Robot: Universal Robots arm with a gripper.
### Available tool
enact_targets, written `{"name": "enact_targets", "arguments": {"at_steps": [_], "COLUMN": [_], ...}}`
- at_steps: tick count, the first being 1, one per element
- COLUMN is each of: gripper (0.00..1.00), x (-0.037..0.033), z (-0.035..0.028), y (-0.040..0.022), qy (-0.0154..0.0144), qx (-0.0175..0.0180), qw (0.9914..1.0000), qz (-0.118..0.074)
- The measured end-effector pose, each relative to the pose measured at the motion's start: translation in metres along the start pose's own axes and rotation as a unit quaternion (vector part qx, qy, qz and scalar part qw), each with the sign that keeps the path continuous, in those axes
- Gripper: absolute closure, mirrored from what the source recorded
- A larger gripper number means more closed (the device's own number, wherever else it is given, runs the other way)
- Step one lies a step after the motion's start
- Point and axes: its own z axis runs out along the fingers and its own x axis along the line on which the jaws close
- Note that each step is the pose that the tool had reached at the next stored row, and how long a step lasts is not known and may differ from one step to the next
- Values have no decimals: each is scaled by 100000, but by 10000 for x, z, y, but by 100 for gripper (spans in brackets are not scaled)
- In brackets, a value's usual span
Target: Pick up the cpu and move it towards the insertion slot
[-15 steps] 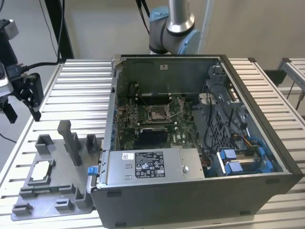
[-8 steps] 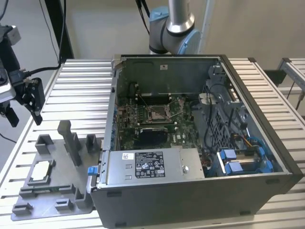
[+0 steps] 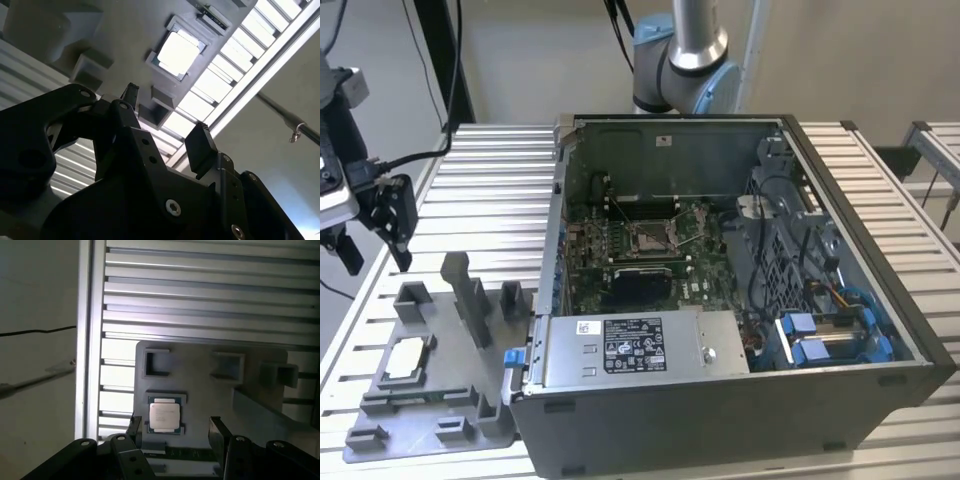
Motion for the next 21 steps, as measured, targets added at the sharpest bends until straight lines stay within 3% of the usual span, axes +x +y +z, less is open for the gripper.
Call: {"name": "enact_targets", "arguments": {"at_steps": [12, 21], "gripper": [0, 0], "x": [1, 6], "z": [136, 265], "y": [-16, -124], "qy": [11, 20], "qx": [264, 492], "qw": [100000, 99999], "qz": [4, 25]}}
